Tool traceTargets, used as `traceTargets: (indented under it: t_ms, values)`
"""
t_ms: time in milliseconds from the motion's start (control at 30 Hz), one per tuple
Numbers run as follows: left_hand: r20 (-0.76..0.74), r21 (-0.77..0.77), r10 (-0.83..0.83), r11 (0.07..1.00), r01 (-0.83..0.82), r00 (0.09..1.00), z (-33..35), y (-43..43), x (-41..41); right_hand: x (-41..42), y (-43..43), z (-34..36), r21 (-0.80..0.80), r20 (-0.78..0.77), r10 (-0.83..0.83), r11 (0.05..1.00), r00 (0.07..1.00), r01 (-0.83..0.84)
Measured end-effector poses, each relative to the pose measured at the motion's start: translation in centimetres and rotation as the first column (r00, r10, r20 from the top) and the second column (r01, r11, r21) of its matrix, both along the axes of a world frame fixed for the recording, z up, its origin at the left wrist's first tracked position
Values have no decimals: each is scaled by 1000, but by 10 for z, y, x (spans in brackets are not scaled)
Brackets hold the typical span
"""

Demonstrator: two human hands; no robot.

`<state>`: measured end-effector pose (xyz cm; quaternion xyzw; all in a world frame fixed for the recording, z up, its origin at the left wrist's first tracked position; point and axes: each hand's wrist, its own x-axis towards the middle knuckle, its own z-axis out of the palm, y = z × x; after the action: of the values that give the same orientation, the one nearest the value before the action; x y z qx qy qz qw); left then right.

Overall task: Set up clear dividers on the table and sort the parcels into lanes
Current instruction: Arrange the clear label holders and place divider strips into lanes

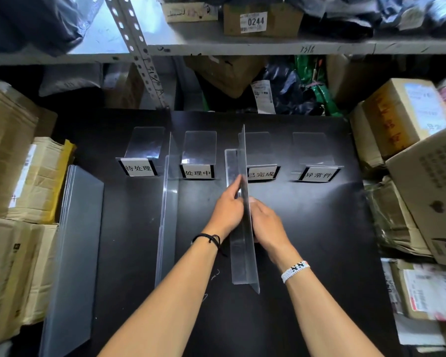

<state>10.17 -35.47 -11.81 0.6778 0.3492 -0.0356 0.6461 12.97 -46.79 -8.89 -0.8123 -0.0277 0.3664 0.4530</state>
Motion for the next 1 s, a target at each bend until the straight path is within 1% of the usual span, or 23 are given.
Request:
traceTargets:
  t_ms: [167,300,434,534,600,667,700,834,934,1001]
  values:
    - [-6,-15,9,1000,-9,1000,1,-6,-12,2,0,-9,-16,35,39,999,999,-39]
    - [-45,5,-30,1000,30,999,2,-19,-39,6,-2,-15,-34,45,55,998,997,-53]
    - [-103,25,-74,997,77,992,6,-31,-69,4,-4,-14,-59,41,64,996,997,-61]
    - [-182,33,-133,989,142,974,4,-30,-83,-1,-6,-13,-23,18,45,999,999,-45]
    - [-192,101,-115,985,136,975,6,-26,-82,-4,-6,-11,-1,-3,25,1000,1000,-25]
    - [-147,178,-63,980,89,987,11,-25,-72,-6,-6,-10,6,-11,-3,1000,1000,3]
    - [-124,173,-47,983,68,991,14,-26,-66,-7,-5,-10,10,-12,-16,1000,1000,17]
    - [-73,60,-18,998,22,997,18,-36,-51,-9,-4,-12,12,4,-20,1000,1000,20]
    - [-58,-17,16,1000,-17,998,19,-38,-55,-10,-4,-14,-3,5,-3,1000,1000,3]
    - [-60,-37,20,999,-22,998,17,-38,-57,-10,-4,-16,-9,5,-1,1000,1000,1]
